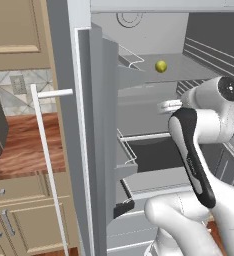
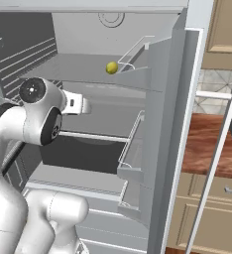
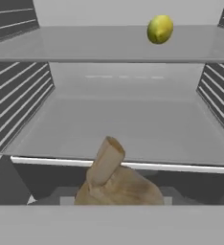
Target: Grab the garlic and lemon from the fridge, place them in the blender, close the lid, and turn on the blender to create a marinade.
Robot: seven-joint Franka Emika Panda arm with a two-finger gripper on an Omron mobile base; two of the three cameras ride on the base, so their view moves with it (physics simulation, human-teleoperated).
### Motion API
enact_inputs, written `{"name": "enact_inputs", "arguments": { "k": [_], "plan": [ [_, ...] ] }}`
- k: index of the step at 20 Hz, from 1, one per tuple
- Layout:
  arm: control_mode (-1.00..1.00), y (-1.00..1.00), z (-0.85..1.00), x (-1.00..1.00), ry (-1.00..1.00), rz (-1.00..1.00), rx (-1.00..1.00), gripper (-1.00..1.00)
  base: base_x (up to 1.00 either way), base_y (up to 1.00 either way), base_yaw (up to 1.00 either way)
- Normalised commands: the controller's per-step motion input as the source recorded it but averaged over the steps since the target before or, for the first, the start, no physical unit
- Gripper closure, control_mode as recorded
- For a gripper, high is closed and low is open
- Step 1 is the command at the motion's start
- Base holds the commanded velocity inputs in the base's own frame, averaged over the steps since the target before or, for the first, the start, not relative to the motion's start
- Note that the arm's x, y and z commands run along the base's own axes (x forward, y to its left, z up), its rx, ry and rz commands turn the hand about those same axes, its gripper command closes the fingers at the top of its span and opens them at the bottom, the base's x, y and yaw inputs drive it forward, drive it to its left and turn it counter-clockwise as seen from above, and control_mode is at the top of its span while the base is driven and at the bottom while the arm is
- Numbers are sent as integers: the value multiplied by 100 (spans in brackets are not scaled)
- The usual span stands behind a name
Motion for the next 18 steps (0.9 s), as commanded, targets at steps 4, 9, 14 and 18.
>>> {"name": "enact_inputs", "arguments": {
  "k": [4,9,14,18],
  "plan": [
    [-100,0,-61,-33,15,6,-1,100,0,0,0],
    [-100,0,-26,-6,9,1,0,100,0,0,0],
    [-100,-1,0,0,0,0,0,100,0,0,0],
    [100,0,0,0,0,0,0,100,0,0,0]
  ]
}}
